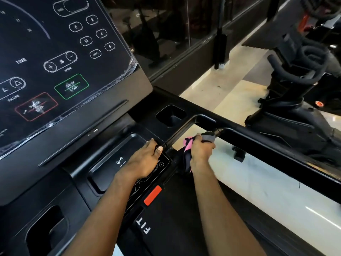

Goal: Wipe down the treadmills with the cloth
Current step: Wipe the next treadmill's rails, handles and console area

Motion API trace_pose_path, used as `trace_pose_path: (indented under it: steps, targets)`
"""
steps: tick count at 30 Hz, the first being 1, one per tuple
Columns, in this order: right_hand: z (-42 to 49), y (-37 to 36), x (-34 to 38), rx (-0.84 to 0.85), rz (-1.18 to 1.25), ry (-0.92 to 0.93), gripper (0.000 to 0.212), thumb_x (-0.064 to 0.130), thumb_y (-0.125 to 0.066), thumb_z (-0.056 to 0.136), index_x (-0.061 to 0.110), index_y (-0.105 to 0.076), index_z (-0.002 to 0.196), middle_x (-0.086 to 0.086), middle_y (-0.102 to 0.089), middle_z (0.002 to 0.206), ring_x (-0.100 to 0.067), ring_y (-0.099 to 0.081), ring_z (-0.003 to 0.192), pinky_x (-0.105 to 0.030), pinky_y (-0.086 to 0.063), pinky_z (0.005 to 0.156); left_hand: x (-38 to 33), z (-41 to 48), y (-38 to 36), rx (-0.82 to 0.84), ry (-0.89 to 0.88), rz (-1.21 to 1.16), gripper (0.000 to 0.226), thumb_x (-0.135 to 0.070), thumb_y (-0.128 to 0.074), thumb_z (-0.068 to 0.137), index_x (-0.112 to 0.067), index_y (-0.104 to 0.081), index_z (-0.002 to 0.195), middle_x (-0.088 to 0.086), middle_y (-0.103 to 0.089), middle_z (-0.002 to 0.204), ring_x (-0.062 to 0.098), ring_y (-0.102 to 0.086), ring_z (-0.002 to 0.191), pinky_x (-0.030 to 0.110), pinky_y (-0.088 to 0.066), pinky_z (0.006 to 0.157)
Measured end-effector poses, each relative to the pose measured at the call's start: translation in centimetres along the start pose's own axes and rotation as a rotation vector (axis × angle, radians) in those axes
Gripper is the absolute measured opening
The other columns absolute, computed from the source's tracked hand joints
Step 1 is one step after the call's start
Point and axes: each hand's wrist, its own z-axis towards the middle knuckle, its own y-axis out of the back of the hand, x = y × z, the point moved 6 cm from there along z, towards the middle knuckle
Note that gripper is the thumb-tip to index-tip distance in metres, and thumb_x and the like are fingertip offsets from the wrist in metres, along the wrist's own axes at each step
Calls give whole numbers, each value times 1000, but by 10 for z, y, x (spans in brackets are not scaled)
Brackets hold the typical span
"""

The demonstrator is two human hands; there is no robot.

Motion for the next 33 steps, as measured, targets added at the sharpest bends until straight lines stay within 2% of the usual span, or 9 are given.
trace_pose_path:
  steps: [5,9,12,15,19,22,28,30,33]
  targets:
    - [35,2,35,-66,136,-55,45,31,-69,92,7,-50,126,-9,-67,112,-26,-63,92,-37,-56,90,7,3,-4,13,7,32,57,-48,-22,108,-19,-24,157,-2,-7,169,24,-13,155,38,-11,125]
    - [56,7,43,-58,234,-30,44,30,-71,94,6,-54,126,-10,-70,115,-28,-68,101,-40,-55,96,3,1,-2,-13,-6,14,54,-44,-25,109,-13,-32,152,2,-24,165,23,-24,151,34,-19,119]
    - [45,8,30,18,317,-26,26,28,-70,96,7,-61,108,-12,-72,108,-26,-70,92,-40,-58,87,4,0,-3,-19,25,8,42,-45,-26,108,-15,-46,131,6,-52,137,28,-48,130,39,-37,105]
    - [21,3,13,92,366,-57,18,26,-67,98,13,-59,87,-9,-70,88,-19,-66,72,-31,-54,70,7,6,-2,-50,21,16,31,-50,-26,107,-25,-44,103,-1,-56,105,13,-55,94,34,-41,80]
    - [6,-7,-8,138,293,-108,21,30,-66,97,9,-64,103,-8,-72,90,-21,-69,77,-28,-53,67,8,7,-4,-72,-5,0,29,-48,-27,107,-25,-42,100,-2,-56,93,9,-53,82,29,-37,66]
    - [13,-4,7,73,176,-71,27,32,-69,94,10,-64,108,-9,-72,98,-23,-69,82,-27,-51,69,8,8,-3,-73,-16,4,29,-48,-27,107,-25,-42,98,-2,-55,92,11,-54,81,31,-38,68]
    - [30,14,66,-75,-11,-52,53,19,-66,92,4,-40,136,-13,-59,131,-32,-60,119,-30,-43,91,12,11,-5,-62,-24,1,27,-48,-26,107,-27,-42,105,-5,-54,96,10,-53,86,34,-39,77]
    - [26,16,68,-47,-21,-40,56,20,-67,91,3,-37,135,-14,-59,130,-33,-61,116,-33,-47,92,13,12,-5,-68,-11,8,27,-48,-26,107,-26,-42,108,-4,-53,103,15,-51,92,35,-37,81]
    - [29,17,48,-11,40,-22,47,28,-72,89,4,-49,122,-15,-68,118,-32,-68,100,-39,-57,89,12,13,-5,-89,-6,23,32,-47,-25,108,-22,-44,112,2,-53,108,21,-49,97,37,-36,83]
